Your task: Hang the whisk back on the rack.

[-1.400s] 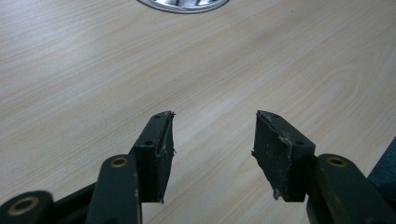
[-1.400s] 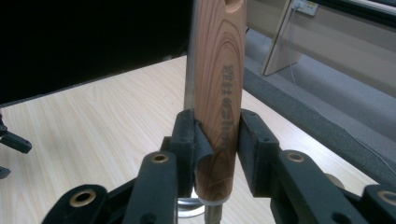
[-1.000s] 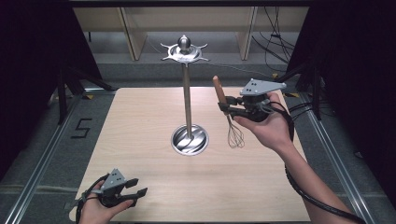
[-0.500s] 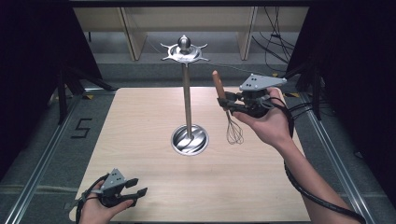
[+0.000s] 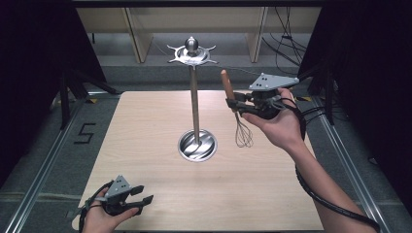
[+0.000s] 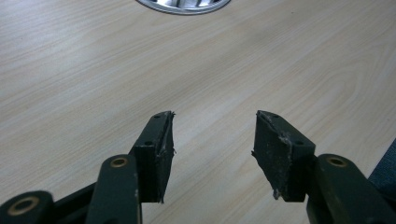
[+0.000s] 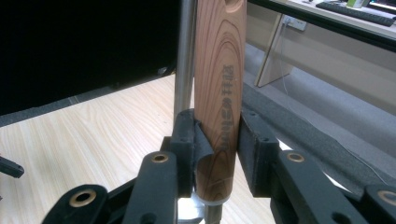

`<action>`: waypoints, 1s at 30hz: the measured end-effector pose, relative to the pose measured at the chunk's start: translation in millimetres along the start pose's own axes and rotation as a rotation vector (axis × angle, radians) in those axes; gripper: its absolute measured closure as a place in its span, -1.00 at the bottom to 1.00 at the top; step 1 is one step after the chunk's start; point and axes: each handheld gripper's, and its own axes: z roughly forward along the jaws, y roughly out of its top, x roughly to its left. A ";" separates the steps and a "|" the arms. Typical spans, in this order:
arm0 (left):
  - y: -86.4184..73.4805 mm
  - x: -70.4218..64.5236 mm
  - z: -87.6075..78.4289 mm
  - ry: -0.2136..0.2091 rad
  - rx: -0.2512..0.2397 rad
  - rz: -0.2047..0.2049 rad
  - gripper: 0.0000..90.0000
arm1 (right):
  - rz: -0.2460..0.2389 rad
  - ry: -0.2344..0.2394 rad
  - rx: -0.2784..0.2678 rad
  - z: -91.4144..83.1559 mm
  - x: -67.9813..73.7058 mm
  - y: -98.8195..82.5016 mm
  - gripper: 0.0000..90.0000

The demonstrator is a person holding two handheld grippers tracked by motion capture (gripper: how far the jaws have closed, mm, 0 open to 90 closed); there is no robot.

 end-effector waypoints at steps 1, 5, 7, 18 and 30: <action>0.0 0.0 0.0 0.001 0.000 0.000 0.03 | 0.003 0.000 -0.001 0.4 -0.1 0.1 0.56; 0.4 0.7 -0.5 0.001 -0.003 0.017 0.04 | -0.007 -0.016 -0.012 1.3 -1.1 1.1 0.56; 0.0 0.0 -0.1 0.001 0.001 0.001 0.03 | 0.005 -0.003 -0.005 0.9 -1.1 1.7 0.56; 0.5 0.6 -0.5 0.001 -0.003 0.016 0.04 | 0.004 -0.021 -0.019 1.1 -2.9 5.5 0.56; 0.1 0.3 -0.5 0.001 0.003 0.005 0.04 | 0.008 -0.011 -0.012 1.5 -4.3 10.8 0.56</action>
